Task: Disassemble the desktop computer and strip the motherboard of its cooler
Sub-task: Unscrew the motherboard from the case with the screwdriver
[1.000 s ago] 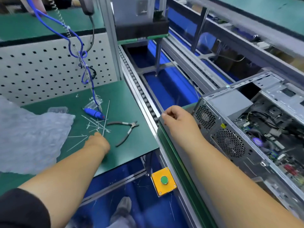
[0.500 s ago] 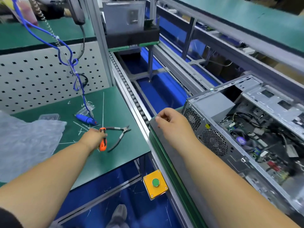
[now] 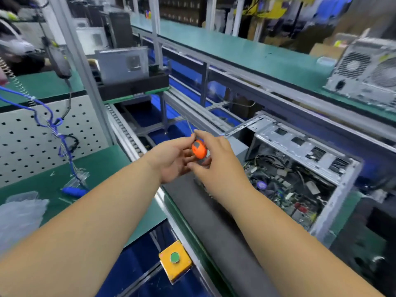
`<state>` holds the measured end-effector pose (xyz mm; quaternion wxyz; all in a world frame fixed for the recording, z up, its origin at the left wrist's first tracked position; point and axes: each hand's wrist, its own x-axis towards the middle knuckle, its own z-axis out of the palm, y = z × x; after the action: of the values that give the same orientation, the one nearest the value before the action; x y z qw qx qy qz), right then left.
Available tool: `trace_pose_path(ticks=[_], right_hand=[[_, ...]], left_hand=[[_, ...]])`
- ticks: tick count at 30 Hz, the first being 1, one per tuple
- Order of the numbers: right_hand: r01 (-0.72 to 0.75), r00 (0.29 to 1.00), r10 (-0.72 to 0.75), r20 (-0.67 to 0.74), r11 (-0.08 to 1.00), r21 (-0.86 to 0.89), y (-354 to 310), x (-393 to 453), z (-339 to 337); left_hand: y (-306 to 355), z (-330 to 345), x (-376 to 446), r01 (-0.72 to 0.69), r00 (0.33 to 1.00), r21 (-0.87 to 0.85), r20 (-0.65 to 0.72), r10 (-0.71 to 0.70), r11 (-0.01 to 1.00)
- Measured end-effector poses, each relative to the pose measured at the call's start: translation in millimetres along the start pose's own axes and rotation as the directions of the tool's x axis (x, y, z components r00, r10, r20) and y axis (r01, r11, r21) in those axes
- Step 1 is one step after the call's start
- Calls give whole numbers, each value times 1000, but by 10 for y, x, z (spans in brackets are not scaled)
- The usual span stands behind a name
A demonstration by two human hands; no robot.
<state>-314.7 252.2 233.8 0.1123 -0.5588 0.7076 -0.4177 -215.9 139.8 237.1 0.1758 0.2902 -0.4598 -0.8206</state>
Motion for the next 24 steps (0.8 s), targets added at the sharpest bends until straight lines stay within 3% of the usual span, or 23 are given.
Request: trace_pose_path(ticks=[4, 8, 12, 14, 16, 19, 22, 24], right_hand=[[61, 962, -98, -254, 987, -149, 101, -134, -444], [101, 879, -165, -447, 981, -164, 149, -208, -913], [3, 774, -42, -632, 998, -63, 170, -192, -1374], [-40, 710, -6, -704, 998, -49, 198, -166, -1582], [-70, 675, 1, -738, 996, -62, 213, -107, -1742], [-90, 666, -1, -746, 993, -82, 263, 46, -1877], [-128, 674, 8, -739, 986, -106, 348, 224, -1920], [-138, 690, 28, -723, 986, -93, 382, 322, -1908]], left_hand=[[-8, 571, 66, 36, 993, 8, 115, -37, 999], [19, 969, 193, 33, 959, 81, 279, -55, 996], [138, 1117, 487, -63, 957, 243, 290, -10, 968], [185, 1093, 712, -168, 970, 431, 231, 71, 887], [200, 1033, 961, -254, 967, 619, 188, 173, 743], [154, 944, 1318, -311, 949, 748, 208, 239, 587], [61, 874, 1621, -336, 938, 862, 271, 216, 380], [4, 832, 1762, -343, 936, 885, 294, 196, 313]])
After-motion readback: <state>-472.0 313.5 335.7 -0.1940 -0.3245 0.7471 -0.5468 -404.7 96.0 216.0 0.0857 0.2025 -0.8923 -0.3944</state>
